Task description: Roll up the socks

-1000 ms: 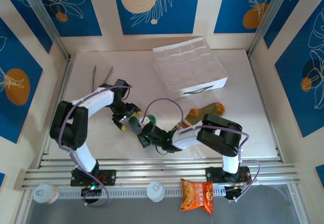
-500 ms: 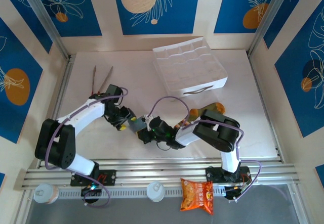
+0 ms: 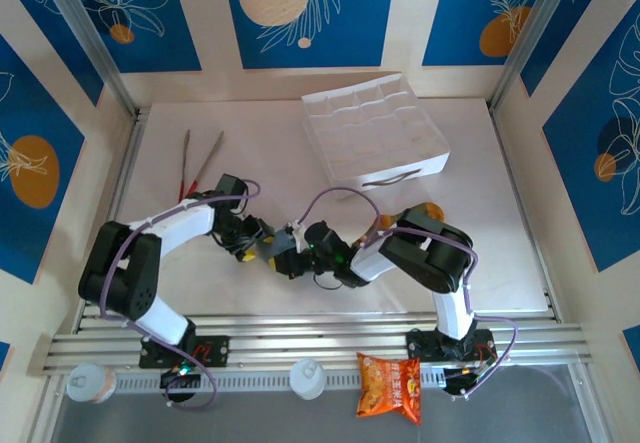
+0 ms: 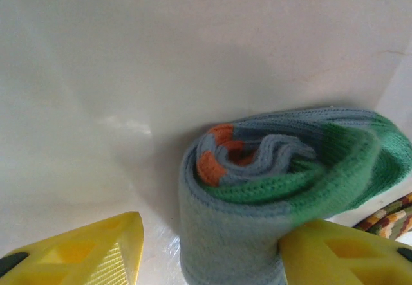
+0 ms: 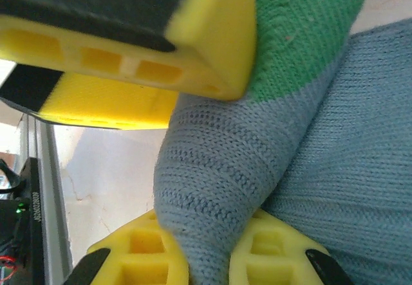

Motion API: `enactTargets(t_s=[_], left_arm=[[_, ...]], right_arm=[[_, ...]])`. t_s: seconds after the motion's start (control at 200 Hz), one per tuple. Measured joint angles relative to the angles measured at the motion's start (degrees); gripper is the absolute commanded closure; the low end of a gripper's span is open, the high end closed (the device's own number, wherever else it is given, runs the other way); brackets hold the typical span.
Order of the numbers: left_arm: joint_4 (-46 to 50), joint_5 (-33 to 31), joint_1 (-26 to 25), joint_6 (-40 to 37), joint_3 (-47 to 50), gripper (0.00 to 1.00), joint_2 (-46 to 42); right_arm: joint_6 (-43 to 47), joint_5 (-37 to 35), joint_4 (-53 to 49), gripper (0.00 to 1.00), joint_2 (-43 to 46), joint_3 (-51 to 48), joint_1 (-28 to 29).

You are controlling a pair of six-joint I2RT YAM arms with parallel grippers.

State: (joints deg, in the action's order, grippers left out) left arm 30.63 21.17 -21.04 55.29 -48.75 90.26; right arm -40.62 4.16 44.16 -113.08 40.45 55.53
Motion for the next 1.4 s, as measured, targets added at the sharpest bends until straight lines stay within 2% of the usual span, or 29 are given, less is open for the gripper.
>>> enactTargets(t_s=[0.195, 0.28, 0.36, 0.425, 0.525, 0.635, 0.725, 0.84, 0.98, 1.205, 1.4], left_arm=[[-3.1, -0.3, -2.3, -0.2, 0.4, 0.42, 1.9], [-3.7, -0.9, -2.8, 0.0, 0.9, 0.46, 1.8], [-4.0, -1.4, -3.0, 0.2, 1.3, 0.59, 1.7], [-4.9, -1.5, -3.3, 0.2, 1.5, 0.79, 1.9], [-4.5, -1.8, -3.7, -0.3, 0.9, 1.00, 2.7], [-2.5, -2.7, -3.8, -0.6, 0.2, 1.00, 3.1], [-1.4, -3.6, -3.7, -0.3, 0.7, 1.00, 2.2], [-0.4, -5.7, -3.7, 1.9, 3.4, 1.00, -1.2], [2.0, -7.1, -3.8, 6.8, 5.7, 1.00, -4.0], [11.8, -9.9, -6.9, 14.1, -3.2, 1.00, 3.1], [19.6, -10.4, -7.8, 17.3, -10.5, 1.00, 9.5]], right_arm=[[-1.3, 4.9, 1.2, 1.00, -0.9, 0.1, -2.1], [-1.4, 6.4, 1.4, 1.00, -1.2, 0.3, -2.6], [-1.4, 7.4, 1.4, 1.00, -1.3, 0.4, -3.0], [-1.3, 8.2, 1.1, 1.00, -1.5, 0.7, -3.2], [-1.0, 9.3, -0.6, 0.99, -1.5, 1.6, -3.5], [1.4, 10.3, -6.4, 0.86, -0.9, 4.0, -3.1], [5.7, 9.0, -14.8, 0.74, 0.2, 7.7, -1.9], [13.6, 3.3, -25.3, 0.60, 1.5, 12.7, 1.5], [21.2, -5.4, -27.3, 0.48, 4.4, 11.9, 5.5], [32.2, -17.8, -29.9, 0.43, 15.0, 1.1, 10.5], [35.1, -24.9, -31.1, 0.42, 18.1, -0.8, 12.2]])
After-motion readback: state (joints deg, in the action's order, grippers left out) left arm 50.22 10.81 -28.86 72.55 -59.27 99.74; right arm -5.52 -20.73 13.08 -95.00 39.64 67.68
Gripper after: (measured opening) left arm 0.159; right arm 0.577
